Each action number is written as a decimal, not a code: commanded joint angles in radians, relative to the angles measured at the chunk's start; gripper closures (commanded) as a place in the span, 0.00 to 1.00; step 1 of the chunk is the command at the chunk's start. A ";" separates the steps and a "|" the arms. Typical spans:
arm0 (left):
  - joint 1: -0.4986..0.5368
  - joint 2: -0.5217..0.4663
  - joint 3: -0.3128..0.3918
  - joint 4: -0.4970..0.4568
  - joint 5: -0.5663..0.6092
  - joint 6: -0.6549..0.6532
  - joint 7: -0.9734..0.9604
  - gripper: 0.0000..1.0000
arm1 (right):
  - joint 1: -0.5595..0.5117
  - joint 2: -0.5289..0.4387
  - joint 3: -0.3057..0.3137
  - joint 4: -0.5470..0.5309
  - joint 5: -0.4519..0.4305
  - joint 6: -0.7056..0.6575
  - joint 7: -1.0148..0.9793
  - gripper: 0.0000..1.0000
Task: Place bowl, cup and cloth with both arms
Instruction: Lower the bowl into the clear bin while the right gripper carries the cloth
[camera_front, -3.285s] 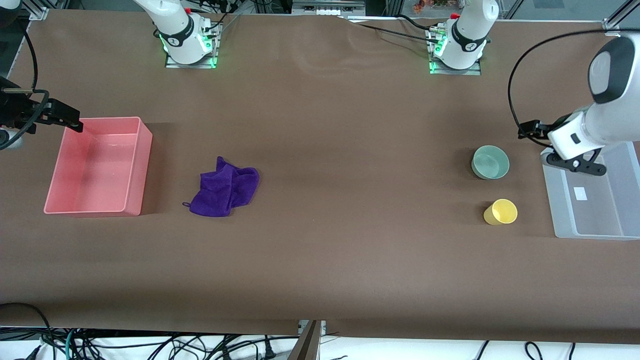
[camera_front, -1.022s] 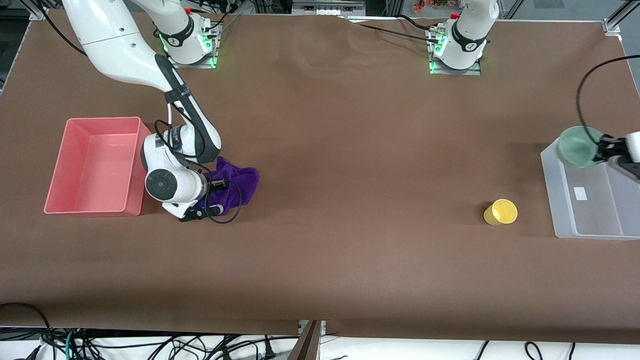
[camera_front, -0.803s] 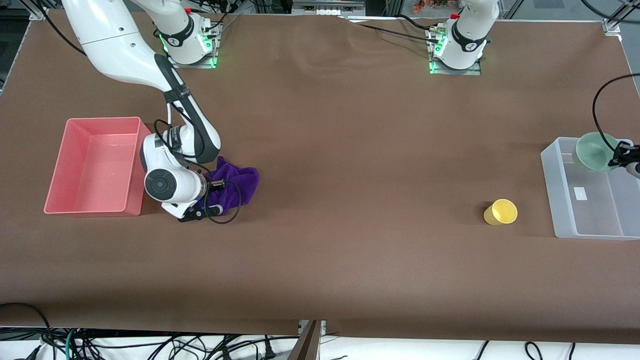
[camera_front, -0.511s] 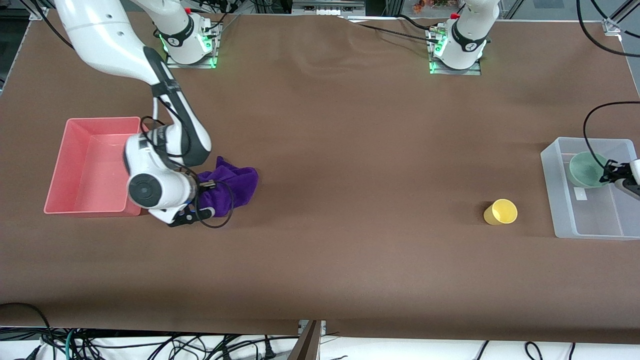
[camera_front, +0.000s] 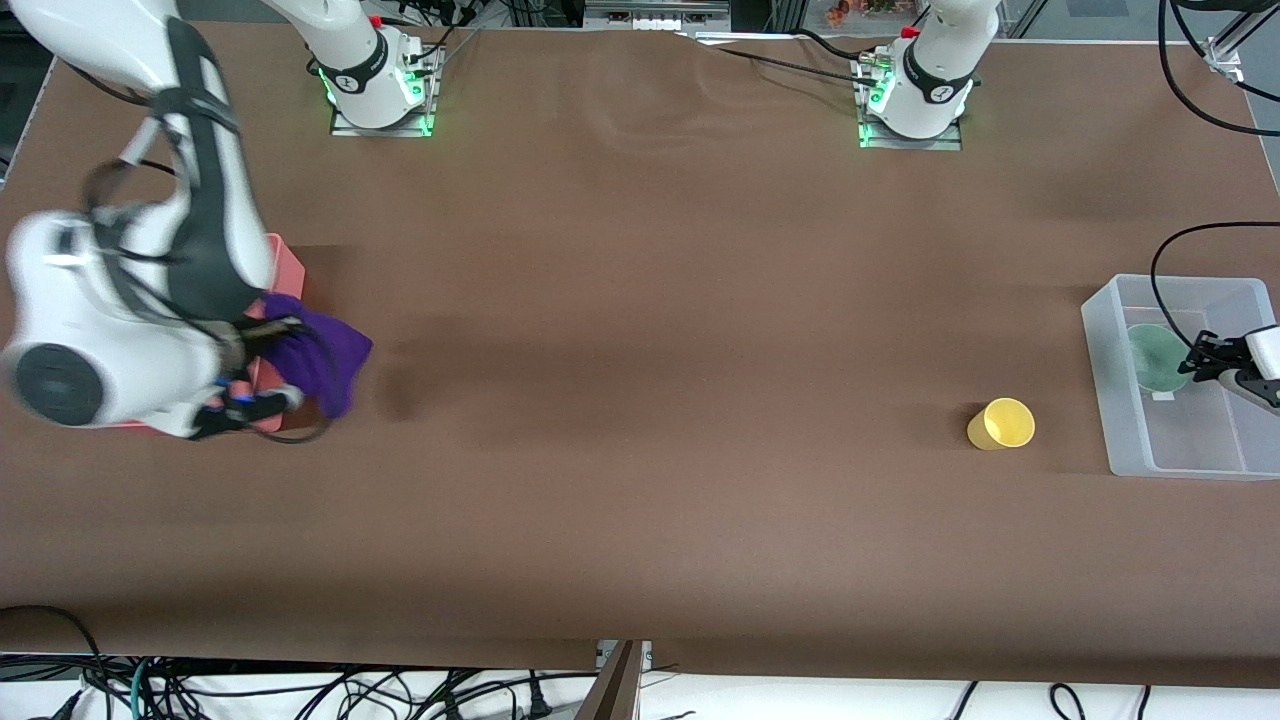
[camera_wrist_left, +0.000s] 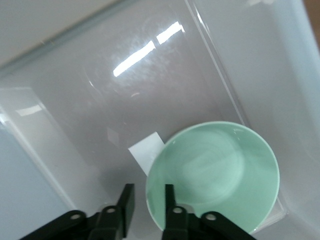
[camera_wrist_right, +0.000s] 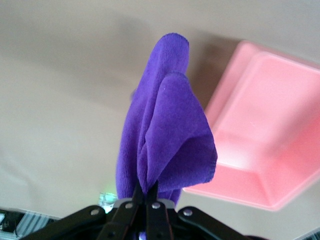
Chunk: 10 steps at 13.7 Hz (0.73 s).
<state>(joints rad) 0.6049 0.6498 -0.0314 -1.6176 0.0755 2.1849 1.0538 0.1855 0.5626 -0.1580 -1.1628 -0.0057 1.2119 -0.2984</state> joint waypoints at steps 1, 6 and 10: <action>-0.008 -0.100 -0.031 0.016 -0.025 -0.121 0.029 0.00 | -0.001 0.010 -0.151 0.086 0.000 -0.103 -0.213 1.00; -0.134 -0.142 -0.151 0.134 -0.026 -0.352 -0.343 0.00 | -0.012 0.019 -0.305 0.028 -0.063 0.002 -0.462 1.00; -0.290 -0.066 -0.154 0.121 -0.028 -0.263 -0.621 0.00 | -0.029 0.022 -0.307 -0.154 -0.054 0.102 -0.458 1.00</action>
<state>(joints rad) 0.3459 0.5157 -0.1965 -1.5105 0.0587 1.8655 0.5099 0.1580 0.5978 -0.4621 -1.2217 -0.0525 1.2706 -0.7439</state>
